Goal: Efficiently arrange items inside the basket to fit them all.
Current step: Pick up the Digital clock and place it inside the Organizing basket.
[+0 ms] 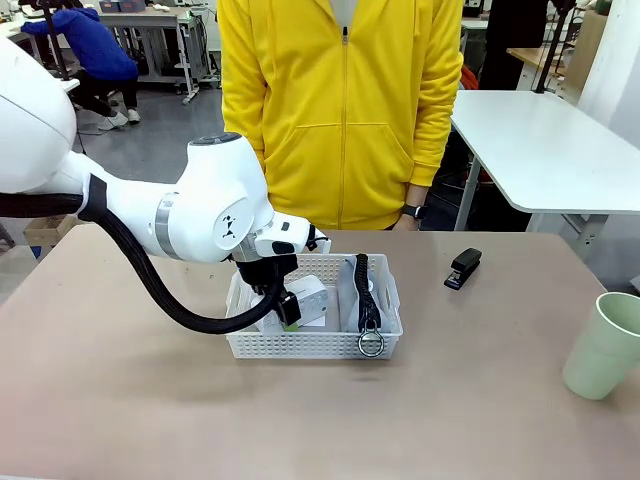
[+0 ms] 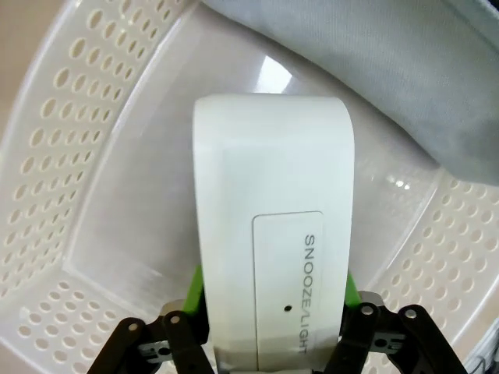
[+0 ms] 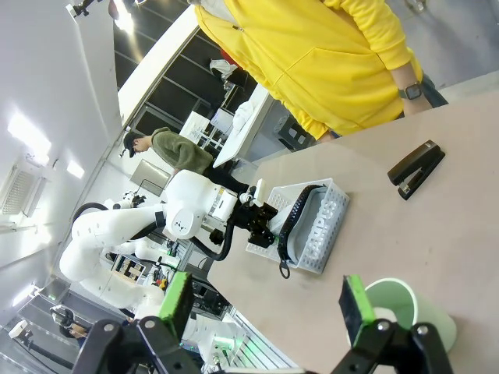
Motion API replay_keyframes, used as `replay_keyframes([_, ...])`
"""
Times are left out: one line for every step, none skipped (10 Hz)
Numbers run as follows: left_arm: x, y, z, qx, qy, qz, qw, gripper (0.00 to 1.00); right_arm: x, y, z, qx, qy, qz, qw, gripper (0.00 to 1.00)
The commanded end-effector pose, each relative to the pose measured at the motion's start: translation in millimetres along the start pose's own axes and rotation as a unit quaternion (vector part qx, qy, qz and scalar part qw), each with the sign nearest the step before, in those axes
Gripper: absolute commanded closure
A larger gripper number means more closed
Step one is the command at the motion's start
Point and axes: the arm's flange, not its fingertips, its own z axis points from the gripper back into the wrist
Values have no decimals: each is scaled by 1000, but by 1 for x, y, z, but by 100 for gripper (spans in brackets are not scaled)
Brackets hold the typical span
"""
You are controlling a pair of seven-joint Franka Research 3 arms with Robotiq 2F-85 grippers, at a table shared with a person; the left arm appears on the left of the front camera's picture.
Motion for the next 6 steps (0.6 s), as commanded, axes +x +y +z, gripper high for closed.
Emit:
replay_keyframes([2,3,-4,4,-6,-7,1000,0,3,0,-1,8,-9,12,1000,0])
replay_keyframes([3,2,-5,3,-8,-7,1000,0,3,0,-1,8,-9,12,1000,0])
replay_keyframes([2,2,-5,4,-11,-8,1000,0,3,0,-1,8,-9,12,1000,0])
replay_keyframes([2,2,-3,4,-13,-8,1000,0,3,0,-1,8,-9,12,1000,0])
replay_keyframes([1,2,1,9,-20,-6,1000,0,3,0,-1,8,-9,12,1000,0])
replay_keyframes([-2,4,14,17,-41,-4,999,0,3,0,-1,8,-9,12,1000,0])
